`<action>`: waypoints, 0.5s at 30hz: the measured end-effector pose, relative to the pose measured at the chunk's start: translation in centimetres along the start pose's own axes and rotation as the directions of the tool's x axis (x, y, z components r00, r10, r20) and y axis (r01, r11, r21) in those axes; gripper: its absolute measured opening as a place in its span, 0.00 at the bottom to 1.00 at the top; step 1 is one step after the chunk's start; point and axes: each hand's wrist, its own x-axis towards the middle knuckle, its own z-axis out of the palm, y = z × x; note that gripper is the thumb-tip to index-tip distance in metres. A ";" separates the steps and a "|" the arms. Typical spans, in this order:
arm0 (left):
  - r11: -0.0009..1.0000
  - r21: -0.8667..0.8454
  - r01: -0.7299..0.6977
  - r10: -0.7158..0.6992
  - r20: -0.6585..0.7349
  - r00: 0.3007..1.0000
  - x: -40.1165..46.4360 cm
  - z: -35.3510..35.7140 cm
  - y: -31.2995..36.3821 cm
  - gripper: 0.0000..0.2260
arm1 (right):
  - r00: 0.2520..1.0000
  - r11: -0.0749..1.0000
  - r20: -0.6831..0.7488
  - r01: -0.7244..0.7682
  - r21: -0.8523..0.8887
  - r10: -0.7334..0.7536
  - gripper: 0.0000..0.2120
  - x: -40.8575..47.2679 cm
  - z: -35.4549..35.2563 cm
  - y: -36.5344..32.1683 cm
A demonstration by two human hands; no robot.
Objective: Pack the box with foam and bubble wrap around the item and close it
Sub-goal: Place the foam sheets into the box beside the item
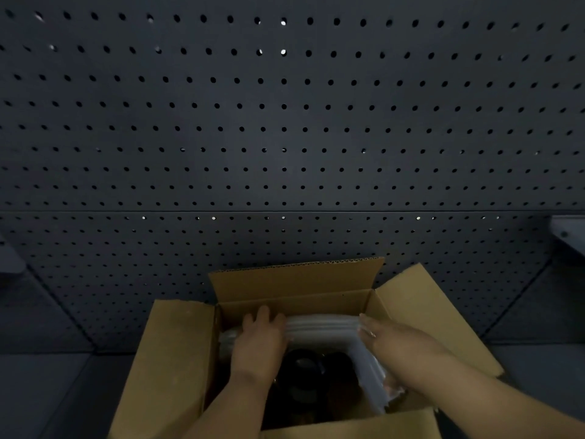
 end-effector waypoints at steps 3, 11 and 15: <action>1.000 -0.016 0.003 -0.002 0.025 1.000 0.2 0.2 0.0 0.15 | 0.994 0.993 0.037 -0.106 0.050 0.104 0.26 0.6 0.4 -0.7; 0.997 -0.076 0.011 0.000 0.135 0.991 0.8 1.0 -0.5 0.14 | 0.978 0.984 0.119 -0.175 0.027 0.170 0.39 1.4 1.1 -1.1; 0.972 -0.231 0.042 -0.011 0.136 0.991 1.5 1.2 -2.0 0.13 | 0.975 0.982 0.127 -0.189 0.027 0.184 0.36 1.9 0.9 -1.6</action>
